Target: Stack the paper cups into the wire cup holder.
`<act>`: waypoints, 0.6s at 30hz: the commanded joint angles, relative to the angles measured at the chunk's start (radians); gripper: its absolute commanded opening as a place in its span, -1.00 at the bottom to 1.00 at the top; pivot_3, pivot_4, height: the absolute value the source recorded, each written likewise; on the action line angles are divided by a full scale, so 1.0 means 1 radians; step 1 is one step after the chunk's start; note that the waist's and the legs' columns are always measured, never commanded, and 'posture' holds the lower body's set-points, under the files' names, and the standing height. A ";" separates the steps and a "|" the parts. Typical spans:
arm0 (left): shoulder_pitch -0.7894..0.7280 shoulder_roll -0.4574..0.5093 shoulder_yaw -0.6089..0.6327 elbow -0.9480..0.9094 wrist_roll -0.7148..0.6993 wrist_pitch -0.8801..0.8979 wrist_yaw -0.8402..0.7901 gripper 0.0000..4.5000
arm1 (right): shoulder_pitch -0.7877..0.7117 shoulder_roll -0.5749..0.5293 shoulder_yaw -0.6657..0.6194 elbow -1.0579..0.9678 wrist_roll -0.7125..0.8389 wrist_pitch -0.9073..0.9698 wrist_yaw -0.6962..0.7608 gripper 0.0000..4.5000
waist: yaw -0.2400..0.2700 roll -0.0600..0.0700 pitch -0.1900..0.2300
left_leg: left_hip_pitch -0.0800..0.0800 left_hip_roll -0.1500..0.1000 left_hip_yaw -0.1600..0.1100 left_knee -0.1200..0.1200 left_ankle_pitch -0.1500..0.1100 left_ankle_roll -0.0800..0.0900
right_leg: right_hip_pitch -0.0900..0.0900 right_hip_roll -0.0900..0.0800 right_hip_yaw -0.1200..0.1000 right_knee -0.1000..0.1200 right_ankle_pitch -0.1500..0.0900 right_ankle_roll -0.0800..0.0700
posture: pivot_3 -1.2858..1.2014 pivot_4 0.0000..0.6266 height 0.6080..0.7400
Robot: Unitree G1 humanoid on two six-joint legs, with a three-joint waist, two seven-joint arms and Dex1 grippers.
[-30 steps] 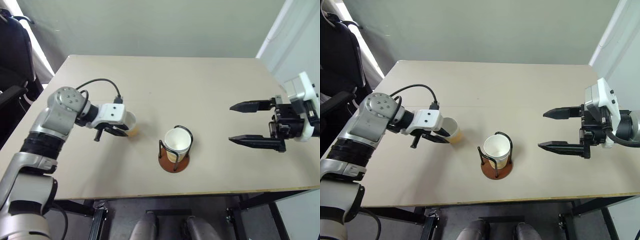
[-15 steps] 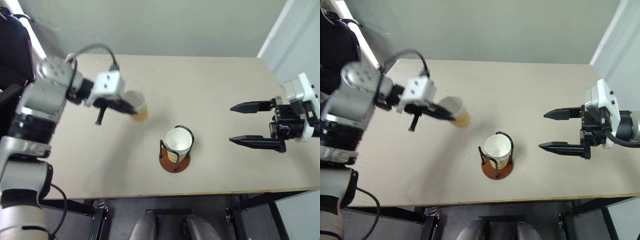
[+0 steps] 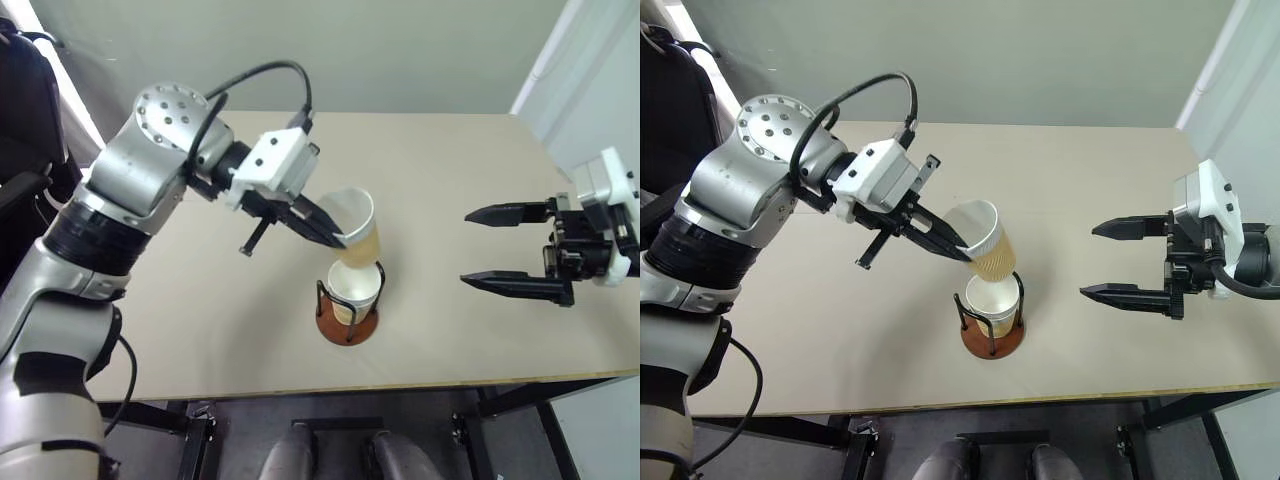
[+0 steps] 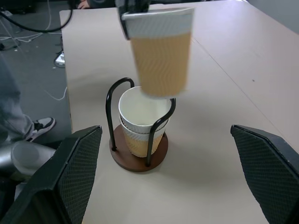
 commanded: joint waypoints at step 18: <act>-0.020 -0.030 -0.008 0.007 0.040 -0.040 -0.031 0.98 | 0.000 -0.013 -0.056 -0.026 0.019 0.000 -0.024 1.00 | 0.003 0.000 0.000 | 0.000 0.000 0.000 0.002 0.001 0.001 | 0.002 0.000 0.000 0.000 0.001 0.001 | 0.03 -0.52 1.00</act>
